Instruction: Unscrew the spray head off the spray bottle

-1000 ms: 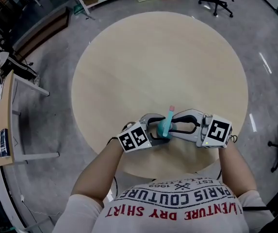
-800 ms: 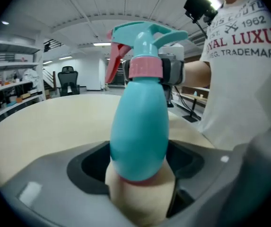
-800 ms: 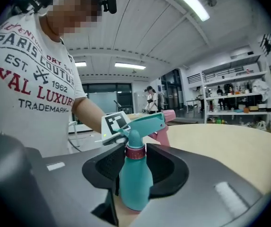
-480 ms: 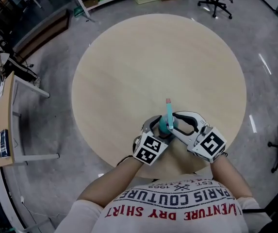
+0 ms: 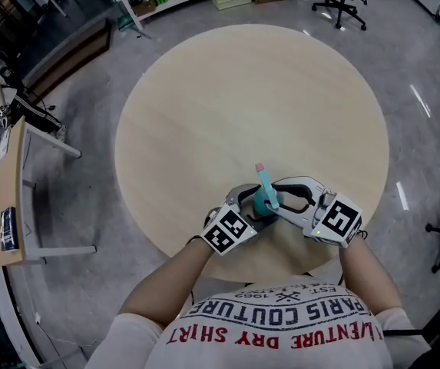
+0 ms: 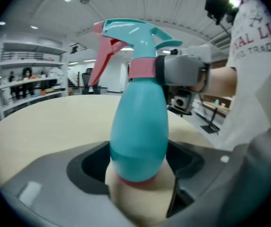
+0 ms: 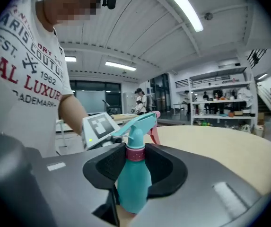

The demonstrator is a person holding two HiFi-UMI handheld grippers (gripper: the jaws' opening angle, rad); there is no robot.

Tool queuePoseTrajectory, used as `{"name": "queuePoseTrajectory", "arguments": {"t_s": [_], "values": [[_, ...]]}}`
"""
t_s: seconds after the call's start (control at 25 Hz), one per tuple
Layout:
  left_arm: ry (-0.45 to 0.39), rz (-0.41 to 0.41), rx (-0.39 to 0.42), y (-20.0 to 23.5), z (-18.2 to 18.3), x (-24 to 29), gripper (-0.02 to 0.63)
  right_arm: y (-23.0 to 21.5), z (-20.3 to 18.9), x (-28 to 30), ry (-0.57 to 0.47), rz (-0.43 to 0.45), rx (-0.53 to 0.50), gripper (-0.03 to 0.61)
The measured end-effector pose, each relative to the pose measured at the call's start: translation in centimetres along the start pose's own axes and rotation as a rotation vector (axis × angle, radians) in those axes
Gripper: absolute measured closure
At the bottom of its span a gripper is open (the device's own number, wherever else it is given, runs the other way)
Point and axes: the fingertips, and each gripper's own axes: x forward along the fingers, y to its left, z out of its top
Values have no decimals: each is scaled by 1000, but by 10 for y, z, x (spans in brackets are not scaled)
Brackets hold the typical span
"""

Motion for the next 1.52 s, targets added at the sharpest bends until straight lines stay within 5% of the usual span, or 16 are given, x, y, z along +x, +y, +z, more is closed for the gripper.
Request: {"name": "queuePoseTrajectory", "arguments": {"t_s": [0.16,0.28,0.4,0.48,0.68,0.88,1.16,1.28,1.52], "values": [[60,-300,218,-24,-9,-12,250,26,1,-2,32,261,8,448],[93,-342,243,-25,-13,-16,250,28,3,2,34,292,15,446],[71,-307,212,-22,-12,-14,250,24,2,4,25,235,30,431],[49,-250,168,-20,-11,-13,250,21,2,4,18,164,34,363],[8,-53,32,-10,-7,-9,250,13,7,3,10,-46,-39,364],[-5,90,-65,-8,-4,-5,250,11,4,11,36,-156,-82,426],[-21,72,-48,-9,-4,-1,250,8,16,2,-32,-131,-53,434],[-17,58,-30,-5,-4,-2,250,5,42,-2,-113,-108,46,434],[-3,99,-47,13,-7,-8,250,-5,114,-17,-255,-101,78,436]]}}
